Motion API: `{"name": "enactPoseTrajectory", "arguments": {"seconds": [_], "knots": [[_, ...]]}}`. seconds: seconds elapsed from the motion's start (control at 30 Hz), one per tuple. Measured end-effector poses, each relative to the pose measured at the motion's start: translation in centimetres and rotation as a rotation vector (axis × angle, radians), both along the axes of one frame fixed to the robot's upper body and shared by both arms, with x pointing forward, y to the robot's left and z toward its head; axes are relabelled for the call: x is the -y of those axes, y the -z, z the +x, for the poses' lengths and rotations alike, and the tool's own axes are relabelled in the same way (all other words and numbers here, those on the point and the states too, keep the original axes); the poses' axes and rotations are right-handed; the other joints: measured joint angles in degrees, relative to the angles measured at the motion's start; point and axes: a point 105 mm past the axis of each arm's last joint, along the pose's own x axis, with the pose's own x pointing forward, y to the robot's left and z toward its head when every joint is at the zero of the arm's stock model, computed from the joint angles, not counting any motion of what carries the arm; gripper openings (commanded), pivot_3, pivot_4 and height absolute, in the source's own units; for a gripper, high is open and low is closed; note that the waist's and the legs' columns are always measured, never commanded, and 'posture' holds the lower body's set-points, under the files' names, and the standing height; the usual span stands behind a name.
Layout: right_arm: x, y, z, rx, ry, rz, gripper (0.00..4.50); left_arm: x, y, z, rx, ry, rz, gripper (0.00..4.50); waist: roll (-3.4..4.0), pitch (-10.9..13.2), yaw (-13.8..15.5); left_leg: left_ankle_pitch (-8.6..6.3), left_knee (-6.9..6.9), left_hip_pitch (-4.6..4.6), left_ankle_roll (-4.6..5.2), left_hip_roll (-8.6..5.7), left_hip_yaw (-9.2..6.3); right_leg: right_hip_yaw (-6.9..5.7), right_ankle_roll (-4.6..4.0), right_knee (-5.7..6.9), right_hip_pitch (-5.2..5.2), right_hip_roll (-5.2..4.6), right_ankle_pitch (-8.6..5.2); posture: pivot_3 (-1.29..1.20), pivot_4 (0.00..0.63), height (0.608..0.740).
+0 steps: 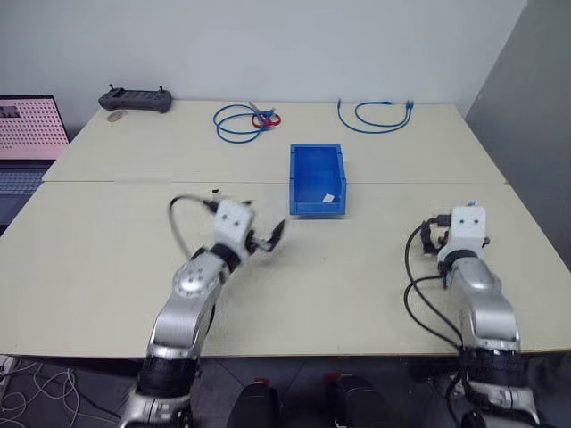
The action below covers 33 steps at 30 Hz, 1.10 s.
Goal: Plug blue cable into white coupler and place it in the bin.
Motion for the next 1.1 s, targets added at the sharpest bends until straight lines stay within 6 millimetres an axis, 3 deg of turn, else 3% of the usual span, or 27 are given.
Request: {"name": "enactPoseTrajectory", "arguments": {"seconds": [0.03,0.17,0.23,0.5,0.6,0.9,1.1], "knots": [[0.9,0.3,0.4,-0.029,0.023,0.017,4.24,1.8,-0.7,-0.3,-0.009,0.129,0.01,4.5,0.0,0.0,-0.02,0.0,0.0,-0.03,0.0,0.0,-0.01,-0.01,-0.01,-0.01,-0.01,0.01,0.0,0.0,0.15,0.74],[3.3,2.1,1.5,-0.146,0.093,0.106,4.24,5.4,-1.7,-0.9,-0.062,0.44,0.064,4.5,0.03,0.02,-0.12,0.01,-0.01,-0.04,0.0,0.0,0.0,-0.01,-0.02,0.0,-0.04,0.06,0.0,0.0,0.15,0.74],[3.6,2.5,2.4,-0.171,0.098,0.171,4.24,6.2,-1.2,-0.8,-0.107,0.536,0.103,4.5,0.08,0.0,-0.52,0.01,-0.03,0.03,0.02,0.04,0.04,0.09,-0.02,0.01,-0.04,0.14,0.0,0.0,0.15,0.74],[3.9,2.2,5.3,-0.186,0.085,0.26,4.24,7.0,0.4,0.2,-0.161,0.651,0.174,4.5,0.08,0.0,-1.36,0.04,-0.03,0.08,0.08,0.07,0.05,0.14,0.0,0.03,-0.01,0.18,-0.01,0.0,0.15,0.74],[3.4,2.4,5.8,-0.183,0.052,0.265,3.73,7.0,1.0,0.7,-0.158,0.636,0.186,4.5,0.08,-0.01,-1.57,0.04,-0.03,0.08,0.08,0.1,0.06,0.17,-0.03,0.02,0.0,0.17,0.01,0.0,0.15,0.74],[2.0,2.8,6.4,-0.167,0.004,0.267,1.36,7.0,1.9,0.9,-0.167,0.603,0.2,4.5,0.06,-0.04,-1.8,0.04,-0.02,0.16,0.07,0.14,0.06,0.18,-0.01,0.1,0.03,0.18,0.02,0.0,0.15,0.74],[1.8,2.9,6.6,-0.166,0.003,0.293,0.15,6.9,2.0,1.1,-0.173,0.592,0.204,4.5,0.05,-0.04,-1.8,0.04,-0.02,0.17,0.07,0.13,0.06,0.18,-0.01,0.09,0.05,0.17,0.02,0.0,0.15,0.74]]}}
